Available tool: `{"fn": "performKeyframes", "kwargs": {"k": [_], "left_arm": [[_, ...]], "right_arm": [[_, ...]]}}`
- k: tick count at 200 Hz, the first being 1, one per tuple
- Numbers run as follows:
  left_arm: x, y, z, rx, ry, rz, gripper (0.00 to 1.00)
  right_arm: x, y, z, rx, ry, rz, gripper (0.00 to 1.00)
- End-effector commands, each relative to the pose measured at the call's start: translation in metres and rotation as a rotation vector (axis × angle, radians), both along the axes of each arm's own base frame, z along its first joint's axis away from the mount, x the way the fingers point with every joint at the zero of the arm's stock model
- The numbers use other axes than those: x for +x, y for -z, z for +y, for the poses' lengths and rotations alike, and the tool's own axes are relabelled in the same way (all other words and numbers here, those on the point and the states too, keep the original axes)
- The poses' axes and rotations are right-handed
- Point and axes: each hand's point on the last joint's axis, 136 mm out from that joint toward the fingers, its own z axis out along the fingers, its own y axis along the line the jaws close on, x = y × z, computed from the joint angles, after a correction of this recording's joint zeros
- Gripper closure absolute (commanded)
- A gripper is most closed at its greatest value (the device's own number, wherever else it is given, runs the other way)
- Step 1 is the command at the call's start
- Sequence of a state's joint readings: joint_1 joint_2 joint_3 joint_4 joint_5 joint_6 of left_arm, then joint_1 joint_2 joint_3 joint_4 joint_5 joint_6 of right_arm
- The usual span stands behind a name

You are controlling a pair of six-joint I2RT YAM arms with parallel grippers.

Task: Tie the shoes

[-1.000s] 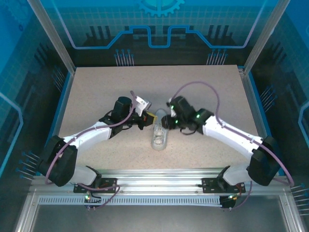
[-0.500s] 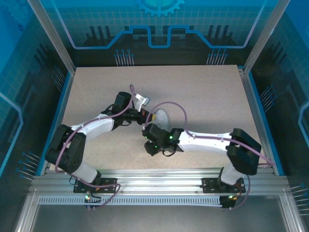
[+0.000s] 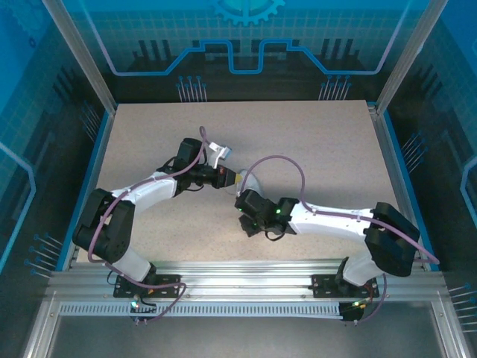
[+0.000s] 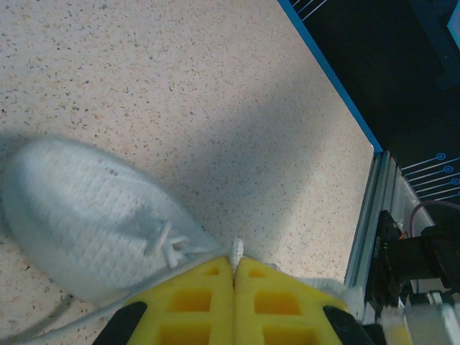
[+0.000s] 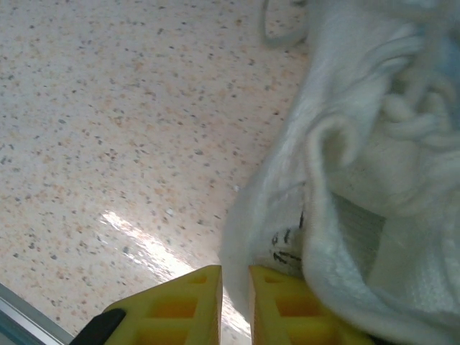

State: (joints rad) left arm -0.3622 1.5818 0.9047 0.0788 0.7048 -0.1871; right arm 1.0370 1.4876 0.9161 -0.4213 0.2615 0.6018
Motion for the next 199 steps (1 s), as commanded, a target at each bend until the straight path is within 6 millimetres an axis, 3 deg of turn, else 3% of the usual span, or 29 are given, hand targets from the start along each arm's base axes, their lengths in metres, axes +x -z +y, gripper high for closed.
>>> {"fn": "performKeyframes", "kwargs": {"k": [1, 22, 65, 89, 107, 162, 199], "left_arm": [[0.003, -0.008, -0.006, -0.020, 0.007, 0.012, 1.00], [0.002, -0.008, -0.010, -0.020, 0.020, 0.013, 1.00], [-0.001, -0.006, -0.016, -0.022, 0.047, 0.028, 1.00], [-0.001, -0.004, -0.020, -0.011, 0.080, 0.070, 1.00], [0.001, -0.002, -0.022, 0.008, 0.095, 0.120, 1.00], [0.002, 0.001, -0.025, 0.111, 0.175, 0.236, 1.00], [0.014, -0.002, -0.031, 0.148, 0.189, 0.257, 1.00]], "right_arm": [[0.008, -0.007, -0.020, -0.035, 0.040, -0.046, 0.82], [0.004, -0.021, -0.010, -0.014, -0.010, -0.073, 0.78], [-0.018, -0.045, 0.037, -0.035, -0.234, -0.176, 0.76], [-0.028, -0.040, 0.063, -0.077, -0.360, -0.232, 0.77], [-0.029, -0.023, 0.079, -0.134, -0.443, -0.261, 0.77], [0.015, 0.008, 0.113, -0.376, -0.576, -0.357, 0.69], [0.051, 0.016, 0.115, -0.468, -0.554, -0.328, 0.59]]}}
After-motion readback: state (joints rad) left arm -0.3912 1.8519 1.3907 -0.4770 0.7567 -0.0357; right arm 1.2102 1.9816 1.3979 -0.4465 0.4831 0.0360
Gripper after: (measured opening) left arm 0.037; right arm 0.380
